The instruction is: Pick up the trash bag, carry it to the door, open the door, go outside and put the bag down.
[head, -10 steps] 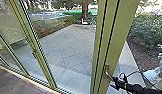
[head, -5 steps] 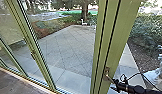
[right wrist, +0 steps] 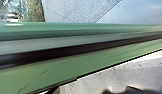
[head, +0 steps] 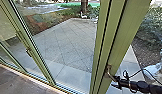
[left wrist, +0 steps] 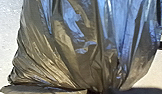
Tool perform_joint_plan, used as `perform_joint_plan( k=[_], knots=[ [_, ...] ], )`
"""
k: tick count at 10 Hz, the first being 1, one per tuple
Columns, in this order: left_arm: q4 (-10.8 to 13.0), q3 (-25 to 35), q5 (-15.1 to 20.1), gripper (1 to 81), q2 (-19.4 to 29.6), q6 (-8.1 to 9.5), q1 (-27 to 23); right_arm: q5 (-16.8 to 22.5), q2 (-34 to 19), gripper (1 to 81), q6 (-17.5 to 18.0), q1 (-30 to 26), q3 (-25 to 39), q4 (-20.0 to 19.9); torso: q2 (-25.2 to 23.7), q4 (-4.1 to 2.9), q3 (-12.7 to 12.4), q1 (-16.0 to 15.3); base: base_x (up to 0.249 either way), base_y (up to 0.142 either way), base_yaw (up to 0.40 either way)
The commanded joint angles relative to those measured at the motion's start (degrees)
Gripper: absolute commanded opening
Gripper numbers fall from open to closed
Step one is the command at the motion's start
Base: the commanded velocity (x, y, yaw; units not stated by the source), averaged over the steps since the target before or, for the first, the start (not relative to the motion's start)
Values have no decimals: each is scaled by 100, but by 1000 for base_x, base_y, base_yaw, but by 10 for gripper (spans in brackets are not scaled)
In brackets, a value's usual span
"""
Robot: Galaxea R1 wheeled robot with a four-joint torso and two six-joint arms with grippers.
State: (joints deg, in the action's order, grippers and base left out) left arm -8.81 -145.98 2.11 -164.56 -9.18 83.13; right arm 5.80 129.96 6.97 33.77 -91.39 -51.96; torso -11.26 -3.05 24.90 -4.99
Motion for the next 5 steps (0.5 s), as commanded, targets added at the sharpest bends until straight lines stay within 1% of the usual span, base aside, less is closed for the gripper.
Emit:
perform_joint_plan(
  k=[1,3,5],
  knots=[
    [-41,8,466,10,107,-31,-55,9,393,811,480,663,-686,-280,0,0,-4,2,0,0,0],
    [-41,8,466,10,125,-31,-37,-62,244,811,787,584,-668,-298,-2,0,48,2,0,0,0],
    [-51,8,457,10,160,-31,-2,-132,85,811,1078,329,-651,-298,-2,0,37,4,0,0,0]
  ],
)
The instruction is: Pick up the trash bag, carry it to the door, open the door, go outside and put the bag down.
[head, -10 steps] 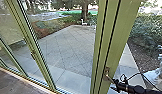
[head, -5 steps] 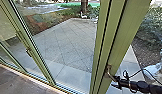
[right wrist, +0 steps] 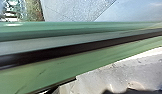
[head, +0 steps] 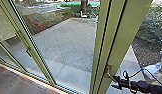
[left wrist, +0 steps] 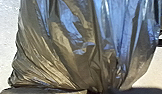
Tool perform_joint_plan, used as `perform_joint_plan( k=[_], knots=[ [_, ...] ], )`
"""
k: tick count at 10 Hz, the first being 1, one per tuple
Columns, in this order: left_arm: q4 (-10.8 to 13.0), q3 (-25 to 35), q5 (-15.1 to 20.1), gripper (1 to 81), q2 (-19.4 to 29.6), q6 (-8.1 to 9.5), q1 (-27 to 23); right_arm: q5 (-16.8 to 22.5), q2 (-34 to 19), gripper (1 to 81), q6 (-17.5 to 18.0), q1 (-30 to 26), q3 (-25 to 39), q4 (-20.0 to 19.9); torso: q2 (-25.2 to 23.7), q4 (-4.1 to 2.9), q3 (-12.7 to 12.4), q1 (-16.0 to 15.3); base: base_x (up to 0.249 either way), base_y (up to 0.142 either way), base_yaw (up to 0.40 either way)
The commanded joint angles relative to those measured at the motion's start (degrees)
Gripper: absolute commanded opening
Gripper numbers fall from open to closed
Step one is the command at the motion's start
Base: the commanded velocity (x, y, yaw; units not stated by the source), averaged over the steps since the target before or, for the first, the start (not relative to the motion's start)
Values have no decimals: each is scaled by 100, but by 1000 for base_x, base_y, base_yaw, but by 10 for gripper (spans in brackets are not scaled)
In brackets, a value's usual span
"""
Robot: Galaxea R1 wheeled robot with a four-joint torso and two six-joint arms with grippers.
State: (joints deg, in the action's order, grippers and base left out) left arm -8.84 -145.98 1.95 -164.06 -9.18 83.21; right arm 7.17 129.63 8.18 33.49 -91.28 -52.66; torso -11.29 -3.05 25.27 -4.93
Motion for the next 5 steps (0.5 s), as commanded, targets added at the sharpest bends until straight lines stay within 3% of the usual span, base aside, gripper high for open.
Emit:
perform_joint_plan(
  k=[1,5],
  knots=[
    [-65,8,473,10,136,-31,-11,-348,56,811,1019,217,-618,-227,0,0,0,0,0,0,0],
    [-65,8,473,10,128,-22,-10,-488,259,811,966,23,-925,-174,2,0,9,0,0,0,0]
  ],
)
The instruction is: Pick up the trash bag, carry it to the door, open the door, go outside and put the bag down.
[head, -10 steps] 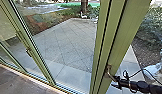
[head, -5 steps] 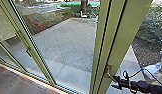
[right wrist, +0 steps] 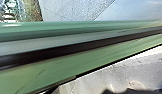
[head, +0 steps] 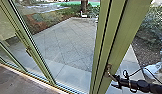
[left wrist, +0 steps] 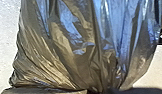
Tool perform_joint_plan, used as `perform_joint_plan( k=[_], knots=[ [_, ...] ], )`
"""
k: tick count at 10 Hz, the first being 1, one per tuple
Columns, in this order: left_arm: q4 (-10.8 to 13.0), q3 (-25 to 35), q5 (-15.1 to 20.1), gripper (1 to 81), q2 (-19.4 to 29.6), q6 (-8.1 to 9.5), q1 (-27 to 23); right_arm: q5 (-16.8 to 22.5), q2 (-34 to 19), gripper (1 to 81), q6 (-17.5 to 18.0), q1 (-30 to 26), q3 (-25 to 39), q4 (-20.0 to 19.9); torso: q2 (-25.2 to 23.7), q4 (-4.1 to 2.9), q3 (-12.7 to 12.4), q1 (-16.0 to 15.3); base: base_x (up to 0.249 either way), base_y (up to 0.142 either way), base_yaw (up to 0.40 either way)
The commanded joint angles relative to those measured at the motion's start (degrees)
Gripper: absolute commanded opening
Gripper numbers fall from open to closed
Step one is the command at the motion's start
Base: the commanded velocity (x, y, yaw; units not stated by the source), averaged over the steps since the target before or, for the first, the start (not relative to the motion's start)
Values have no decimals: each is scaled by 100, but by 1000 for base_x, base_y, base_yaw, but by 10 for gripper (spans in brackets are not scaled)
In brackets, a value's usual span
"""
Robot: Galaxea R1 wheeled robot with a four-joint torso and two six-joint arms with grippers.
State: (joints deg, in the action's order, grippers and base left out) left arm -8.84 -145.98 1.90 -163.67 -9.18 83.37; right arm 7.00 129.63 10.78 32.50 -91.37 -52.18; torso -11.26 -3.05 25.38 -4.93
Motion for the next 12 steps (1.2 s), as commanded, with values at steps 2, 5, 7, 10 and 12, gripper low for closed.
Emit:
perform_joint_plan(
  k=[2,5,7,10,12],
  knots=[
    [-65,8,487,10,114,-22,-9,-682,329,811,654,104,-1084,-170,0,0,0,0,0,0,0],
    [-57,8,487,10,115,-22,17,-788,329,811,654,-186,-1216,39,-2,2,0,2,0,0,0],
    [-57,8,487,10,115,-22,17,-779,311,811,654,-353,-1285,155,-2,2,2,2,0,0,0],
    [-48,8,487,10,132,-22,35,-709,259,811,654,-590,-1418,234,0,2,7,2,0,0,0],
    [-57,8,487,10,141,-22,52,-682,136,811,654,-853,-1357,252,0,2,9,2,0,0,0]
  ],
)
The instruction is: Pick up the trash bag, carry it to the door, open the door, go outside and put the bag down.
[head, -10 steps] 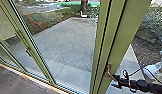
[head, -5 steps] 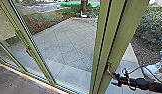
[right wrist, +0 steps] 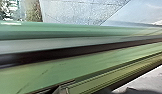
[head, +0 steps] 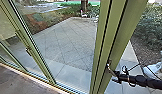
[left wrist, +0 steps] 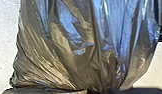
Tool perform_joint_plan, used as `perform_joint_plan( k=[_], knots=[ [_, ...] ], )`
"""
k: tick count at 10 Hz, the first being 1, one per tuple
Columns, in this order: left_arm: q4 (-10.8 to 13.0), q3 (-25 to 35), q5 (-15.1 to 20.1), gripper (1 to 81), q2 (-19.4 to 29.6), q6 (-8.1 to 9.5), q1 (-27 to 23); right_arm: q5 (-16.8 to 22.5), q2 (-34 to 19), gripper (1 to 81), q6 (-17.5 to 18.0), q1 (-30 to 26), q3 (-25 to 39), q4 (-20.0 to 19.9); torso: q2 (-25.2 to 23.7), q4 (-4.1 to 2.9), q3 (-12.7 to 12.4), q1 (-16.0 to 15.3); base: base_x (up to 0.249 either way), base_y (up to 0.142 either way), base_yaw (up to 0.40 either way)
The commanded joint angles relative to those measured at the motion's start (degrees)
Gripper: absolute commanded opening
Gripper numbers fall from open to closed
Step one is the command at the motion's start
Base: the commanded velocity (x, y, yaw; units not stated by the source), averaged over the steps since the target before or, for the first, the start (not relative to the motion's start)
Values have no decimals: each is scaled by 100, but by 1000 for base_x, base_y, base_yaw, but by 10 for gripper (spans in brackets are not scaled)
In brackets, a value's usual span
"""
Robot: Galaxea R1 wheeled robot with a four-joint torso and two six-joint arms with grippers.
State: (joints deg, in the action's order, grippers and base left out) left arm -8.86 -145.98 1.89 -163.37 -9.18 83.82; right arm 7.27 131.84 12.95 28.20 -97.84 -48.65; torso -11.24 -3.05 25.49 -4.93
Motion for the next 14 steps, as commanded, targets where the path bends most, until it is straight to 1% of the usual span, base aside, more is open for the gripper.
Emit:
perform_joint_plan(
  k=[1,3,4,6,7,8,10,13,14],
  knots=[
    [-54,8,488,10,111,-22,16,-709,-137,811,446,-598,-683,-40,0,0,0,0,0,0,0],
    [-63,8,488,10,111,-22,16,-621,-252,811,463,-889,-656,66,4,0,9,-4,0,0,0],
    [-63,8,488,10,111,-22,16,-368,-304,811,454,-1012,-691,110,9,0,11,-6,0,0,0],
    [-63,8,488,10,111,-22,16,-67,-410,811,454,-1424,-841,277,17,0,20,-11,0,0,0],
    [-63,8,488,10,111,-22,16,237,-454,811,463,-1636,-953,347,19,0,24,-13,0,0,0],
    [-63,8,488,10,93,-22,16,442,-445,811,454,-1786,-1104,383,22,-2,26,-15,0,0,0],
    [-63,8,488,10,67,-22,16,645,-384,811,454,-1935,-1263,427,28,-2,33,-17,0,0,0],
    [-63,8,488,10,93,-22,16,670,-393,811,454,-2076,-1307,471,35,-4,42,-24,0,0,0],
    [-63,8,488,10,84,-22,16,776,-410,811,463,-2129,-1333,471,39,-6,46,-26,0,0,0]
  ],
)
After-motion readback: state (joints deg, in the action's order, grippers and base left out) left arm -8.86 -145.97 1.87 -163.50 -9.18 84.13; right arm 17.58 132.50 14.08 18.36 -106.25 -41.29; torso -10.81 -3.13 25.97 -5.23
